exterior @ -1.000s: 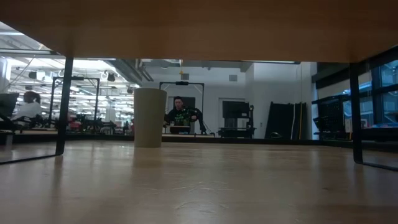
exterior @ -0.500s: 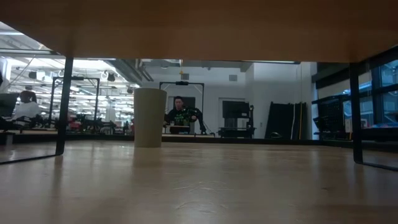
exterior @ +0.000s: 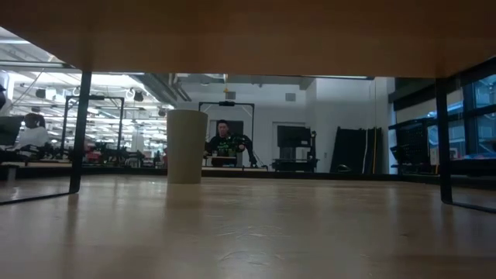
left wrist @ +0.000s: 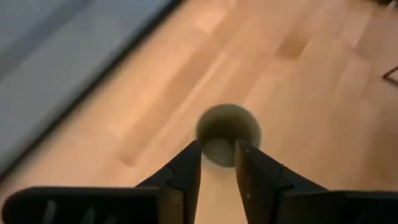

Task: Stack small to large cups/mugs on shelf
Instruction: Put the gray cup on the shelf

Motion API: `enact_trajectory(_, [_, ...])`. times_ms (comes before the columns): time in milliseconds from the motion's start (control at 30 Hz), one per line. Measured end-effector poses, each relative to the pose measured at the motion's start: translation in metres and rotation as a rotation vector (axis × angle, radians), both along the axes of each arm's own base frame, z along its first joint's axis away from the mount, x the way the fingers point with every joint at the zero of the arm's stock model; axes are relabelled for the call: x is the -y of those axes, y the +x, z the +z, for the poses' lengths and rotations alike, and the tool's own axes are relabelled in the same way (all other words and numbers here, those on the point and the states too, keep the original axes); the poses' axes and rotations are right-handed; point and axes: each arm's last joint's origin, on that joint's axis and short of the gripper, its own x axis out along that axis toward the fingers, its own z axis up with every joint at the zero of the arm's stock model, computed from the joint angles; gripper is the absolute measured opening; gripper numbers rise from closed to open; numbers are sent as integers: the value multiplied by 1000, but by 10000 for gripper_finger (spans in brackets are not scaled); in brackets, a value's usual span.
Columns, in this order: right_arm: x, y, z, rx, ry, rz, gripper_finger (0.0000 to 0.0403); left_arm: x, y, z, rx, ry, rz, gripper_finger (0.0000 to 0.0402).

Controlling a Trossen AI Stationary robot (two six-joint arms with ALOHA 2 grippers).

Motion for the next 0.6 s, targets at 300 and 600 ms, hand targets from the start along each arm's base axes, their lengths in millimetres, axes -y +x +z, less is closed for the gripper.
enact_trajectory(300, [24, -5, -4, -61, 9, -54, 230, -60, 31, -33, -38, -360, 124, 99])
enact_trajectory(600, [45, -10, -7, -135, 23, -31, 228, -71, 50, -48, -148, -365, 80, 99])
